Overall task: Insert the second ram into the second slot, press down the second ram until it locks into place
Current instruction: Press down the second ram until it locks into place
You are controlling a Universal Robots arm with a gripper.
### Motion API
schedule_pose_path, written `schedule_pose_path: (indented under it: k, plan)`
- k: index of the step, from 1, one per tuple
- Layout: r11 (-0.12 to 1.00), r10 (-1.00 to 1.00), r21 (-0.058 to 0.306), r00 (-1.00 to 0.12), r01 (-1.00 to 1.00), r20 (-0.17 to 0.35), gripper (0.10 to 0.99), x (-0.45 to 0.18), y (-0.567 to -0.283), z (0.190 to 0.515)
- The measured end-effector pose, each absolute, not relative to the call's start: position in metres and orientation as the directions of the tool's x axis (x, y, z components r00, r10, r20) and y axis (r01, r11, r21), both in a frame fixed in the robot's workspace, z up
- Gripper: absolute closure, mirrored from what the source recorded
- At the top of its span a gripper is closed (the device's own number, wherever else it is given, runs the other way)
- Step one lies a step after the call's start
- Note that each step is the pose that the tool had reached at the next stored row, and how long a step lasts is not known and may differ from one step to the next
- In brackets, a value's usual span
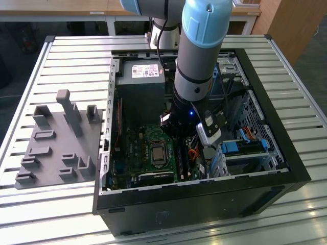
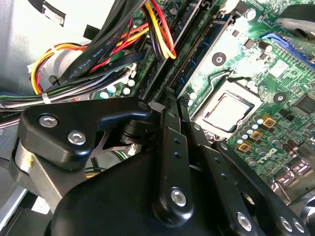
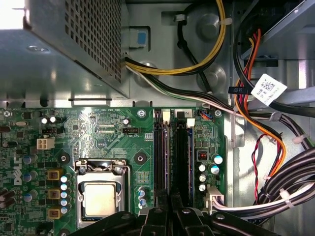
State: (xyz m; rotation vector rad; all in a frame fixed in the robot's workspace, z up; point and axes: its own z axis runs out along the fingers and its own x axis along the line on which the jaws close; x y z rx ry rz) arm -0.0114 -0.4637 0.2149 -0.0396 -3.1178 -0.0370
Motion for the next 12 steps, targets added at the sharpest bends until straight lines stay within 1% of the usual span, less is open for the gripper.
schedule_pose_path:
  k: [12]
  plan:
    - [0.999,0.025,0.021,-0.999,0.026,0.024,0.949,-0.0114,-0.4637,0.2128]
